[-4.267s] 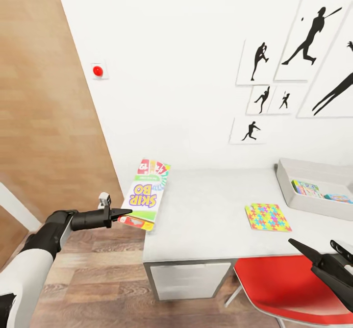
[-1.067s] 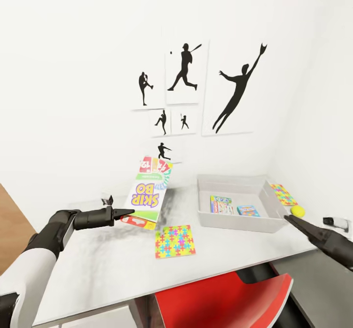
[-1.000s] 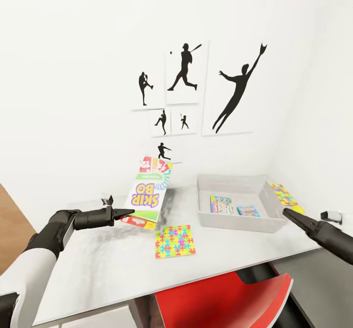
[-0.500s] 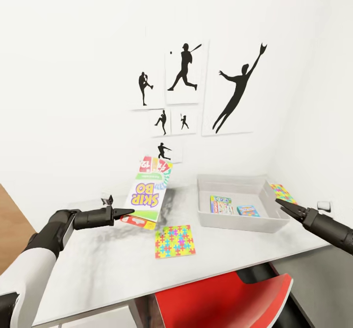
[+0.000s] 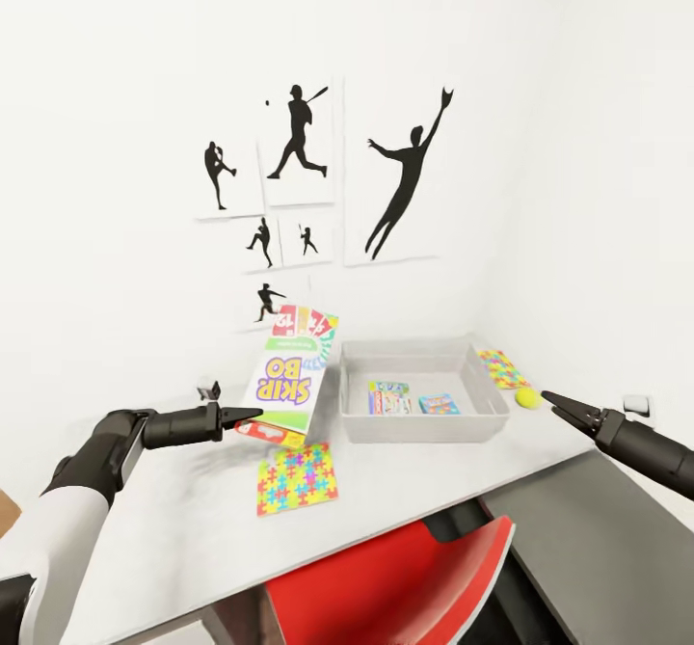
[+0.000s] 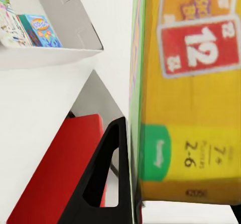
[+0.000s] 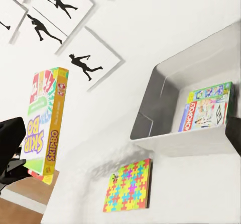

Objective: Put all the toys in the child's room - the three board games (two on the bed and one on the table), the two jigsaw puzzles on the table, and the tennis ball on the table - inside the toy box on the table in the child's room.

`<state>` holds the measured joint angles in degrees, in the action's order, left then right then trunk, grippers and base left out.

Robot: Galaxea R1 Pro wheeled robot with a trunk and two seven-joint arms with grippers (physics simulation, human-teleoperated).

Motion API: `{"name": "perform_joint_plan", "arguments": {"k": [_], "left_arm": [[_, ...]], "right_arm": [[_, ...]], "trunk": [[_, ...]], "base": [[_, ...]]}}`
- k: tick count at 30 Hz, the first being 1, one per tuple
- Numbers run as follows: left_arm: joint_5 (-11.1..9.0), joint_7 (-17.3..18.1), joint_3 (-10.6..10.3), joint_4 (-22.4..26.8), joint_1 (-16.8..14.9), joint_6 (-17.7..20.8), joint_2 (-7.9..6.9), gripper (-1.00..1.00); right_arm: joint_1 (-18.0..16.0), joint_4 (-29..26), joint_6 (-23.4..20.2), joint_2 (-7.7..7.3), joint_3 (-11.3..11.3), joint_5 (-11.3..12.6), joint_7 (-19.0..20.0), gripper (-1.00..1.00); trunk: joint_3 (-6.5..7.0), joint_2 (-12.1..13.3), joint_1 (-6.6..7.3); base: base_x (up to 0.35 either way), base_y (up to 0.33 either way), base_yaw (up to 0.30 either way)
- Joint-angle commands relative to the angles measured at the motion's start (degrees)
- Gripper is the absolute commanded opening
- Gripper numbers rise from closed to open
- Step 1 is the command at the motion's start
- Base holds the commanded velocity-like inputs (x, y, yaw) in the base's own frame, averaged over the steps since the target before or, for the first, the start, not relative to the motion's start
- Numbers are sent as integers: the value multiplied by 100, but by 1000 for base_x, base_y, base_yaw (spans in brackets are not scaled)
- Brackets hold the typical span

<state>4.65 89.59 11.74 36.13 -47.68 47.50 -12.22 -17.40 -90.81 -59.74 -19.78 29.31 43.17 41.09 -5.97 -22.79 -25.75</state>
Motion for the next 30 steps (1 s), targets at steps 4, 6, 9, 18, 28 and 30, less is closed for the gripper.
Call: {"name": "perform_joint_plan", "arguments": {"k": [4,6,9,18,28,30], "left_arm": [[45,41,21,8,-4,64,0,-100],[45,41,21,8,-4,63,0,-100],[45,41,23,8,-4,66,-5,-100],[45,41,30,8,-4,68,-5,-100],[45,41,37,8,-4,71,-6,-100],[45,41,38,8,-4,72,-4,-100]], "right_arm": [[-9,2,-26,2,5,-39,33,100],[-9,2,-26,6,5,-42,32,100],[-9,2,-26,8,11,-51,31,100],[-10,2,-26,2,12,-54,23,100],[-11,5,-26,1,14,-54,22,100],[-10,7,-26,1,14,-54,19,100]], "trunk": [[-13,-13,-4],[-13,-13,-4],[-13,-13,-4],[-13,-13,-4],[-13,-13,-4],[-13,-13,-4]], "base": [[0,-12,-160],[0,-7,-57],[0,-51,-19],[102,-13,-3],[180,-7,0],[198,58,0]]}}
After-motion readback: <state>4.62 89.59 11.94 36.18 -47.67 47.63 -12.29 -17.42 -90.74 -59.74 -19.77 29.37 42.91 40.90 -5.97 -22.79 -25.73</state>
